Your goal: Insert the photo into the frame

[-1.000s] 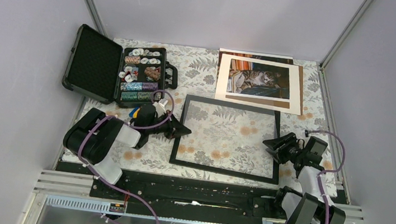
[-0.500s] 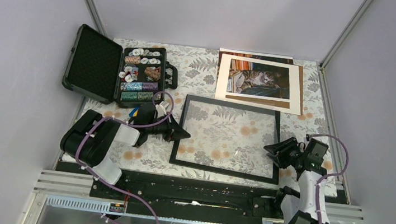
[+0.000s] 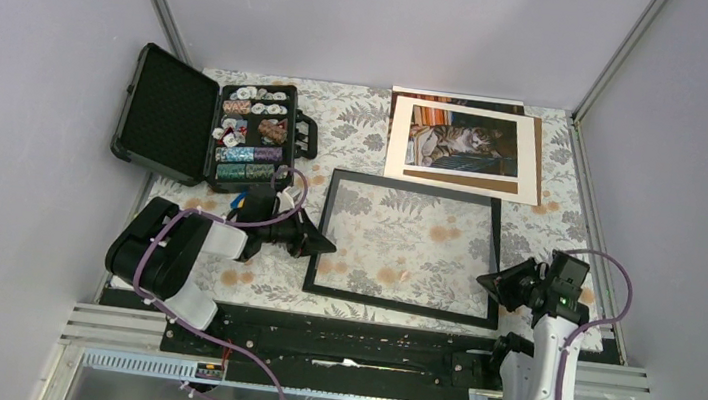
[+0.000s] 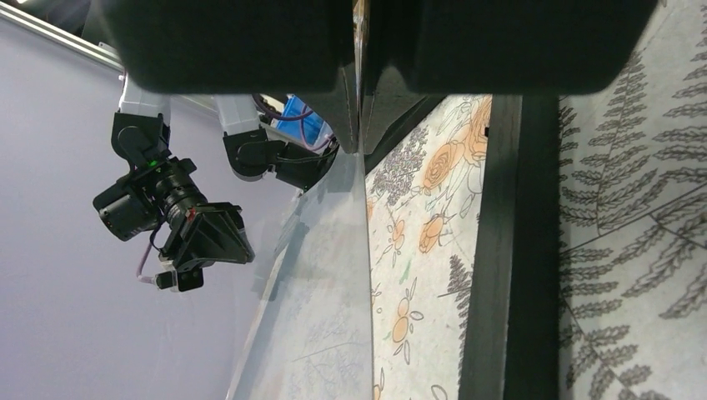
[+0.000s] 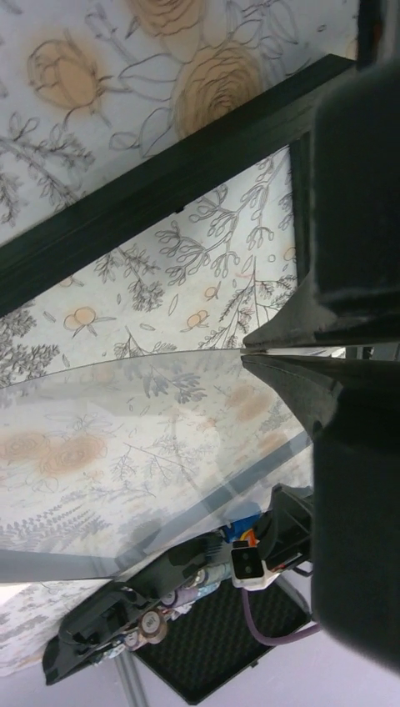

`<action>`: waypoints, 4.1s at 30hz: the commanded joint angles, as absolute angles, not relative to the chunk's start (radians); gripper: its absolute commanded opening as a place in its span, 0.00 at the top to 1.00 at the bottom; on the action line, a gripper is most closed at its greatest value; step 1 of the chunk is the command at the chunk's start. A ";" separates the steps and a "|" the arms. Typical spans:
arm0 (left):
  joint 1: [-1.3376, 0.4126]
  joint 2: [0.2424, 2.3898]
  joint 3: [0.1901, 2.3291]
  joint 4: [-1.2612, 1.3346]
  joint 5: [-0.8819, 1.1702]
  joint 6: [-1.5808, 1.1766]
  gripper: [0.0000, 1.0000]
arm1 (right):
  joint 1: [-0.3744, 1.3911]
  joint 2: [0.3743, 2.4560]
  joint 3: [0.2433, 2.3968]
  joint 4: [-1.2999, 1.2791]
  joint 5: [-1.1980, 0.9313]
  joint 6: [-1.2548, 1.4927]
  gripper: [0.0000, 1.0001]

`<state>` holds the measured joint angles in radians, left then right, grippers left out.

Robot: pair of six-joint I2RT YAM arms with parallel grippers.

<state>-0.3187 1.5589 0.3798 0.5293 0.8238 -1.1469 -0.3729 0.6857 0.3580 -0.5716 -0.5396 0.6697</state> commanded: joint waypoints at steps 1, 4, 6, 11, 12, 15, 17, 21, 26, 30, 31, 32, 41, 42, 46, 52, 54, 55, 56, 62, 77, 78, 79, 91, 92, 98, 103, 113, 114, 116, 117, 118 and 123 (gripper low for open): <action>-0.314 1.528 0.413 0.516 0.851 -1.114 0.97 | -0.368 0.638 0.387 -0.698 -0.472 0.713 0.92; -0.314 1.515 0.413 0.505 0.833 -1.107 0.96 | -0.368 0.617 0.371 -0.727 -0.462 0.720 0.97; -0.314 1.513 0.413 0.496 0.825 -1.100 0.96 | -0.368 0.606 0.366 -0.746 -0.451 0.719 0.99; -0.314 1.526 0.412 0.488 0.818 -1.085 0.97 | -0.368 0.584 0.352 -0.757 -0.446 0.725 1.00; -0.314 1.528 0.411 0.490 0.816 -1.083 0.97 | -0.368 0.583 0.349 -0.756 -0.446 0.724 1.00; -0.314 1.538 0.415 0.492 0.812 -1.076 0.97 | -0.368 0.583 0.338 -0.753 -0.425 0.718 1.00; -0.314 1.553 0.417 0.497 0.812 -1.075 0.97 | -0.368 0.584 0.332 -0.746 -0.421 0.716 1.00; -0.314 1.570 0.409 0.521 0.814 -1.084 0.98 | -0.368 0.586 0.337 -0.743 -0.413 0.710 1.00; -0.314 1.558 0.394 0.524 0.812 -1.089 0.99 | -0.369 0.581 0.338 -0.743 -0.414 0.709 1.00; -0.314 1.557 0.392 0.520 0.822 -1.087 0.99 | -0.368 0.575 0.345 -0.752 -0.406 0.707 1.00; -0.314 1.556 0.392 0.515 0.822 -1.084 0.99 | -0.368 0.572 0.347 -0.756 -0.403 0.707 1.00; -0.314 1.554 0.392 0.509 0.822 -1.082 0.99 | -0.367 0.570 0.348 -0.760 -0.399 0.706 1.00; -0.314 1.530 0.375 0.497 0.800 -1.075 1.00 | -0.368 0.565 0.342 -0.762 -0.401 0.703 1.00; -0.314 1.529 0.373 0.494 0.798 -1.073 1.00 | -0.368 0.566 0.343 -0.762 -0.405 0.703 1.00; -0.314 1.543 0.373 0.485 0.800 -1.059 1.00 | -0.368 0.561 0.338 -0.763 -0.426 0.707 1.00; -0.314 1.545 0.374 0.487 0.795 -1.062 1.00 | -0.368 0.554 0.323 -0.761 -0.437 0.711 1.00; -0.314 1.545 0.375 0.486 0.795 -1.063 1.00 | -0.369 0.554 0.326 -0.760 -0.431 0.711 1.00; -0.314 1.545 0.374 0.486 0.793 -1.064 1.00 | -0.368 0.555 0.328 -0.757 -0.427 0.709 1.00; -0.314 1.545 0.370 0.492 0.791 -1.069 1.00 | -0.368 0.556 0.331 -0.757 -0.421 0.706 1.00; -0.314 1.552 0.357 0.525 0.794 -1.086 1.00 | -0.368 0.562 0.333 -0.729 -0.380 0.700 1.00; -0.314 1.580 0.382 0.535 0.787 -1.083 0.98 | -0.368 0.578 0.325 -0.677 -0.370 0.703 1.00; -0.314 1.582 0.382 0.535 0.788 -1.082 0.96 | -0.368 0.579 0.324 -0.669 -0.372 0.704 1.00; -0.314 1.582 0.383 0.532 0.788 -1.079 0.93 | -0.368 0.581 0.322 -0.663 -0.375 0.708 1.00; -0.314 1.470 0.411 0.338 0.744 -0.981 0.73 | -0.368 0.609 0.316 -0.608 -0.419 0.724 0.99; -0.314 1.454 0.416 0.309 0.734 -0.965 0.69 | -0.368 0.609 0.314 -0.604 -0.420 0.726 0.99; -0.313 1.370 0.443 0.151 0.678 -0.888 0.61 | -0.368 0.609 0.300 -0.584 -0.423 0.737 0.99; -0.313 1.327 0.452 0.062 0.638 -0.848 0.46 | -0.368 0.612 0.292 -0.583 -0.415 0.735 0.97; -0.311 1.234 0.482 -0.035 0.572 -0.805 0.20 | -0.368 0.610 0.308 -0.601 -0.389 0.731 0.65; -0.311 1.225 0.490 -0.051 0.564 -0.794 0.18 | -0.368 0.609 0.313 -0.615 -0.379 0.730 0.59; -0.311 1.212 0.505 -0.077 0.554 -0.774 0.17 | -0.368 0.604 0.323 -0.642 -0.354 0.728 0.48; -0.311 1.208 0.513 -0.086 0.555 -0.767 0.17 | -0.368 0.601 0.326 -0.654 -0.345 0.729 0.42; -0.311 1.205 0.520 -0.092 0.559 -0.763 0.17 | -0.368 0.600 0.329 -0.665 -0.338 0.732 0.35; -0.311 1.196 0.536 -0.088 0.579 -0.755 0.16 | -0.368 0.609 0.369 -0.758 -0.270 0.724 0.08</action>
<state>-0.3161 1.2236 0.4973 -0.0811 0.5846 -0.7876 -0.3676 0.6060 0.3012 -0.6689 -0.3534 0.7345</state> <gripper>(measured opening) 0.841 0.864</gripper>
